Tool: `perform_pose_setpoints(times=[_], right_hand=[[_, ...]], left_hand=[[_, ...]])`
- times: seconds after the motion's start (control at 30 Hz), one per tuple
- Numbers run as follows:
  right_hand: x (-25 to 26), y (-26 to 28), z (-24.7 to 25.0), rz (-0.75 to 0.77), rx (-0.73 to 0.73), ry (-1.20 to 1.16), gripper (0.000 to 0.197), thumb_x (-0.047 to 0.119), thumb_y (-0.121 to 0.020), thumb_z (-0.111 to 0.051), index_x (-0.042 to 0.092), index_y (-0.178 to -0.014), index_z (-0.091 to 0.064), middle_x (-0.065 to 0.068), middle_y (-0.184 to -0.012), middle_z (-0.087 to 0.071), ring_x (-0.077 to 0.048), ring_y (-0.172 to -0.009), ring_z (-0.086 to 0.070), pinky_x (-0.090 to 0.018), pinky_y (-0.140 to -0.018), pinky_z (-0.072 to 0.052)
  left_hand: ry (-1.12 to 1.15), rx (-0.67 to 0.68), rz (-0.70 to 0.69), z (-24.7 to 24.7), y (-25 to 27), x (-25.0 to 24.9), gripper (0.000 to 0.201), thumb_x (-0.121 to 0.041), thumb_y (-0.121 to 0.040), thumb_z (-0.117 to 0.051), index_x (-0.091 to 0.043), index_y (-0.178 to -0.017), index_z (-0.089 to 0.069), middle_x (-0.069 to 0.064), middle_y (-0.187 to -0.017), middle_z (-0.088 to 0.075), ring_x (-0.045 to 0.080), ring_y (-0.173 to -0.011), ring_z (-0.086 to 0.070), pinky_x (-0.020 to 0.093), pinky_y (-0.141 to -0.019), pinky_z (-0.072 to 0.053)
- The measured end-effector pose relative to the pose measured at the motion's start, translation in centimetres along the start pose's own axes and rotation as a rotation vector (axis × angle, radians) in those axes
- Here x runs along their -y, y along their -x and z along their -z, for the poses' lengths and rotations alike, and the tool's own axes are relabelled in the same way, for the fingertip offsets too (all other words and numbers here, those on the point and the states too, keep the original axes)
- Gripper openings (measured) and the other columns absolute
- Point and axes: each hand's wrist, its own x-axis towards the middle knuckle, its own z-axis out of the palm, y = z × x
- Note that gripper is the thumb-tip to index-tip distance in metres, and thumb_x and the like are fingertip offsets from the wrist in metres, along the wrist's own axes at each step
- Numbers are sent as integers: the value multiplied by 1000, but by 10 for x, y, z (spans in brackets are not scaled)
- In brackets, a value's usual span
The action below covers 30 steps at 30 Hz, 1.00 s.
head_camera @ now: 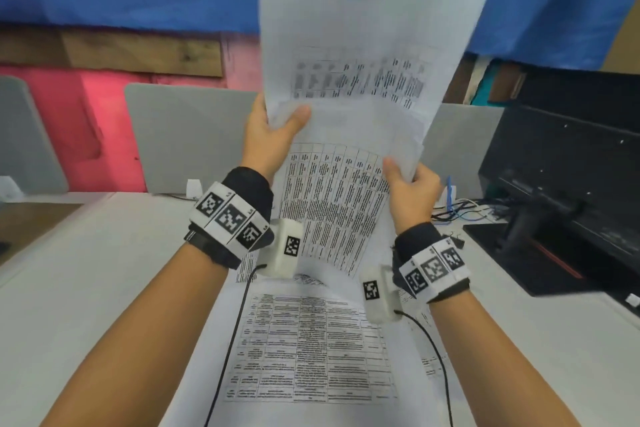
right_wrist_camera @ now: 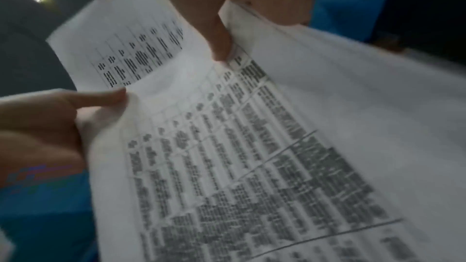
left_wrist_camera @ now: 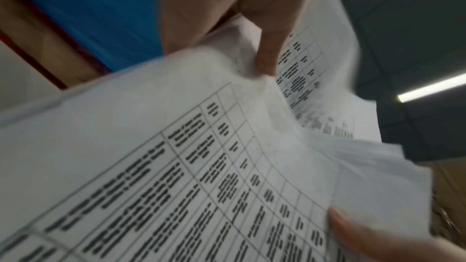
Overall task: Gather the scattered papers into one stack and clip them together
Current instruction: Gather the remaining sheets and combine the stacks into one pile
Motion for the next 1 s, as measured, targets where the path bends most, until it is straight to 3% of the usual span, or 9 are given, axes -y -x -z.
perform_pose_setpoints(times=[0.13, 0.23, 0.33, 0.47, 0.57, 0.67, 0.8, 0.9, 1.0], right_hand=[[7, 1, -12, 43, 48, -2, 7, 10, -90, -53, 14, -87, -56, 9, -67, -53, 1, -61, -47, -7, -53, -40], [8, 3, -14, 51, 149, 3, 9, 11, -87, -58, 18, -92, -56, 10, -75, -57, -3, -70, -54, -11, -63, -45], [1, 2, -8, -77, 207, -50, 36, 17, -74, -73, 20, -105, -56, 9, -91, -63, -7, -87, -60, -20, -79, -50], [-9, -1, 4, -172, 162, -169, 60, 14, -68, -78, 14, -121, -53, 8, -99, -65, -2, -91, -61, -8, -69, -51], [-12, -2, 9, -182, 198, -178, 56, 11, -68, -76, 15, -118, -51, 6, -101, -64, -1, -90, -61, -5, -63, -50], [-12, -3, 12, -182, 230, -149, 56, 11, -68, -76, 14, -119, -52, 8, -99, -64, -2, -91, -61, -4, -62, -50], [-18, -6, 20, -206, 205, -153, 54, 10, -68, -76, 11, -117, -55, 5, -96, -65, -4, -89, -61, -3, -61, -50], [-21, -5, 25, -238, 225, -127, 32, 5, -69, -74, 18, -96, -62, 4, -90, -67, -1, -80, -64, -6, -62, -51], [-23, -4, 25, -262, 244, -110, 28, 5, -69, -75, 22, -86, -61, 5, -87, -67, -4, -80, -64, -16, -73, -52]], left_hand=[[-7, 25, -71, -9, 5, 2, 34, 0, -92, -48, -2, -125, -45, -2, -108, -59, -2, -90, -58, 9, -82, -49], [12, -14, -86, -9, 7, 4, 41, 1, -92, -47, 2, -132, -38, 4, -118, -53, 1, -94, -57, 13, -88, -47], [15, -36, -65, -3, 7, 6, 51, -7, -87, -59, -8, -132, -35, -6, -114, -55, -6, -91, -60, 12, -83, -50], [35, -66, -28, 3, 4, 6, 64, -14, -79, -70, -12, -130, -34, -3, -114, -55, 3, -95, -58, 18, -86, -50], [89, -60, -23, 0, 4, 4, 49, -18, -80, -69, -20, -118, -38, -9, -102, -55, 4, -88, -60, 23, -86, -52], [161, -61, -29, -3, 2, -2, 45, -38, -68, -71, -30, -102, -43, -2, -108, -60, 3, -84, -64, 22, -79, -53], [133, -55, -1, 4, 1, 2, 58, -43, -50, -75, -38, -97, -43, 8, -120, -57, 19, -99, -62, 36, -93, -51], [89, 25, 17, 13, 0, 9, 71, -35, -42, -79, -33, -102, -41, 4, -112, -56, 15, -93, -61, 32, -87, -54], [38, 82, 93, 23, 2, 21, 105, -40, -24, -90, -21, -114, -40, -1, -105, -61, 6, -89, -64, 22, -80, -56]])
